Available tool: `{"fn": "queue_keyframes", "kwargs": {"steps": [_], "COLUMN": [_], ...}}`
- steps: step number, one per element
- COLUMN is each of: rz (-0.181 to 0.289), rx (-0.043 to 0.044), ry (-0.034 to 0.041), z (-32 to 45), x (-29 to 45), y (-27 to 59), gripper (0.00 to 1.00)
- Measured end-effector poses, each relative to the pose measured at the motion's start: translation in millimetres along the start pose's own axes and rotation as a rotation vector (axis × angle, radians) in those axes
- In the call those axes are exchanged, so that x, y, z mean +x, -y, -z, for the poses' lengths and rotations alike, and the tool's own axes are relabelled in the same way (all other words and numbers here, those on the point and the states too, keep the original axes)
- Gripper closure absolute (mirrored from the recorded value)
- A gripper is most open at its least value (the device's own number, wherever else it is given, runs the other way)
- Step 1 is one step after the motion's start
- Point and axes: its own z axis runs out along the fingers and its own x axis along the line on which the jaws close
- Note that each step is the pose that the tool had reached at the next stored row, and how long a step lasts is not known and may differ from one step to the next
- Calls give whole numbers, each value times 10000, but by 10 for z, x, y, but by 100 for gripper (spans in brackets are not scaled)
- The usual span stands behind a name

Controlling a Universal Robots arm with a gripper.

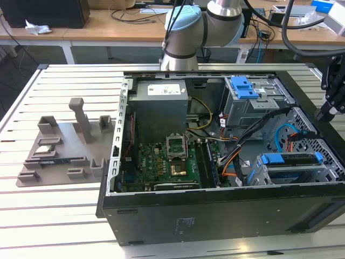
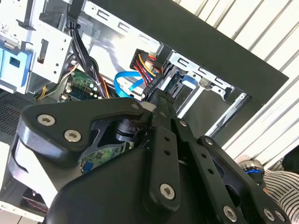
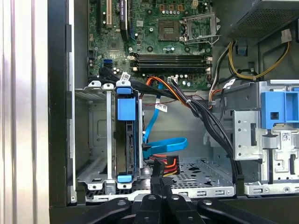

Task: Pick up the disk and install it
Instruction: 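Insert the disk into the insertion slot, then insert the first disk wire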

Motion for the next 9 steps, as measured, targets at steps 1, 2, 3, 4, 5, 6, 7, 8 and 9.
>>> {"fn": "queue_keyframes", "kwargs": {"steps": [1,2,3,4,5,6,7,8,9], "rz": [1,0,1,1,1,0,-1,-1,-2], "rx": [0,0,0,0,0,1,1,0,0], "ry": [0,1,1,1,1,-13,-33,-41,-52], "z": [0,0,0,0,-1,-11,-46,-78,-115], "x": [0,0,0,0,0,1,2,3,5], "y": [0,1,1,1,1,1,2,3,5], "gripper": [89,83,83,76,70,70,70,70,70]}}
